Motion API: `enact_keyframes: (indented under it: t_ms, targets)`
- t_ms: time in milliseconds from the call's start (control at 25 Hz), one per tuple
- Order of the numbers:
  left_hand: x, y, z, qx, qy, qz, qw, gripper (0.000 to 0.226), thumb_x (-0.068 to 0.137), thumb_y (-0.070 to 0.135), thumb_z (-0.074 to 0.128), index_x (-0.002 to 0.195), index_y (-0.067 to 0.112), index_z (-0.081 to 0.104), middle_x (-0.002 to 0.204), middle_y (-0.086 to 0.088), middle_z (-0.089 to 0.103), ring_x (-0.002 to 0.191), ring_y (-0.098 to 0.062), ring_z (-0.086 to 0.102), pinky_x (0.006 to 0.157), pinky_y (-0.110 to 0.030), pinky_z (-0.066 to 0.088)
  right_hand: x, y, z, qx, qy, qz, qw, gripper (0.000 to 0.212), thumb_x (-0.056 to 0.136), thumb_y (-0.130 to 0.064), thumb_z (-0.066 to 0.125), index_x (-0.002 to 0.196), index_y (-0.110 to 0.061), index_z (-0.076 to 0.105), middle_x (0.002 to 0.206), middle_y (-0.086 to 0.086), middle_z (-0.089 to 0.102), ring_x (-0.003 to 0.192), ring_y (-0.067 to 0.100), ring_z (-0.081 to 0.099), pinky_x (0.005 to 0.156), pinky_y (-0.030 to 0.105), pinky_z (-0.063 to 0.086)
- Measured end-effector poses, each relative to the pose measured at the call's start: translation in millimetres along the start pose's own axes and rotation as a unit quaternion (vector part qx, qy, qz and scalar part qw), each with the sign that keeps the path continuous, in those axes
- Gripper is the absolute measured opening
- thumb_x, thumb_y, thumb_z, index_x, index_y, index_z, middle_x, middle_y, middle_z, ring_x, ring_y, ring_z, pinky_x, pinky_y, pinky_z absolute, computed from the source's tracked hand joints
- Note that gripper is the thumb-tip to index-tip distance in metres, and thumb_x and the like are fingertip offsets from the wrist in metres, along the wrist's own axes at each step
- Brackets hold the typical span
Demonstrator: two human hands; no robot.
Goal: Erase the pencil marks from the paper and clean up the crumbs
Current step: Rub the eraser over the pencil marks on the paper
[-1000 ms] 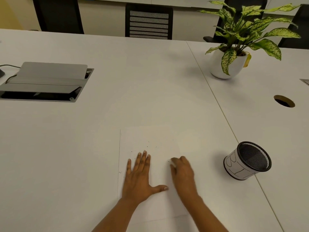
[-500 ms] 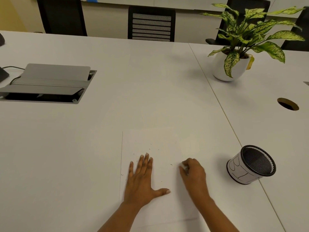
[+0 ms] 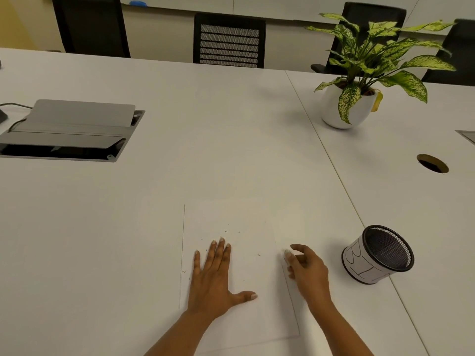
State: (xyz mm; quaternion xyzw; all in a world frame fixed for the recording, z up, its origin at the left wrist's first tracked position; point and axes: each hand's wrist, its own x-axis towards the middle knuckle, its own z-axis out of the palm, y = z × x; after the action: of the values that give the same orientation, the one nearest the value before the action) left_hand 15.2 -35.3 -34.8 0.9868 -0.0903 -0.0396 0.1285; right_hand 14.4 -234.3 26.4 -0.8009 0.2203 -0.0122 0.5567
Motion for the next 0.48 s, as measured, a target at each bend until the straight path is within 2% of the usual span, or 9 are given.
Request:
enact_keyframes:
  t_ms: [40,120,160,200,280,360,480]
  targets:
    - [1,1,0,-0.001,-0.008,-0.001,1.0,0.113,0.061,0.094,0.019,0.134,0.01,0.039,0.14,-0.009,0.044,0.135,-0.019,0.022,0.105,-0.046,0.008,-4,-3,-2,0.103,-0.037,0.044,0.993,0.014,0.09,-0.014,0.052,0.101,-0.013,0.062,0.082,0.007,0.063,0.068,0.02,0.061,0.06,0.024,0.05]
    - [4,2,-2,0.0,-0.02,-0.002,1.0,0.113,0.061,0.094,0.016,0.131,0.009,0.045,0.137,-0.009,0.049,0.132,-0.022,0.032,0.106,-0.045,0.007,-10,-11,-5,0.281,-0.111,0.128,0.945,0.018,0.091,-0.008,0.048,0.105,-0.008,0.06,0.085,0.006,0.059,0.075,0.02,0.059,0.065,0.026,0.05]
    - [3,3,-1,0.002,-0.017,-0.002,1.0,0.113,0.062,0.093,0.015,0.129,0.008,0.047,0.136,-0.01,0.05,0.131,-0.022,0.035,0.106,-0.045,0.007,-11,-13,-5,0.326,-0.134,0.155,0.923,0.018,0.091,-0.006,0.048,0.106,-0.006,0.058,0.083,0.005,0.058,0.075,0.018,0.056,0.066,0.025,0.048]
    - [3,3,-1,0.002,-0.01,0.0,1.0,0.112,0.063,0.093,0.015,0.129,0.008,0.047,0.136,-0.01,0.049,0.133,-0.022,0.031,0.106,-0.045,0.006,-10,-15,-6,0.335,-0.147,0.164,0.916,0.018,0.09,-0.006,0.048,0.106,-0.006,0.057,0.08,0.004,0.055,0.072,0.015,0.053,0.065,0.024,0.046]
    - [0,3,1,0.009,0.013,0.01,1.0,0.107,0.067,0.09,0.017,0.131,0.009,0.042,0.139,-0.008,0.043,0.141,-0.018,0.011,0.107,-0.047,0.004,-10,-15,-3,0.283,-0.145,0.143,0.937,0.014,0.092,-0.007,0.046,0.102,-0.007,0.056,0.072,0.002,0.047,0.064,0.012,0.043,0.058,0.022,0.04]
    - [-2,2,4,0.02,0.037,0.016,0.999,0.101,0.071,0.087,0.019,0.133,0.01,0.038,0.14,-0.005,0.042,0.143,-0.013,-0.005,0.107,-0.048,0.004,-13,-14,1,0.194,-0.126,0.115,0.966,0.012,0.094,-0.015,0.043,0.089,-0.012,0.053,0.066,0.0,0.039,0.057,0.011,0.035,0.052,0.022,0.035]
    - [-4,2,7,0.028,0.058,0.017,0.998,0.097,0.073,0.085,0.021,0.135,0.01,0.036,0.14,-0.006,0.044,0.142,-0.012,-0.007,0.107,-0.049,0.005,-17,-17,9,0.049,-0.099,0.064,0.992,0.021,0.094,-0.022,0.042,0.074,-0.015,0.047,0.06,-0.002,0.039,0.051,0.011,0.034,0.05,0.022,0.033]
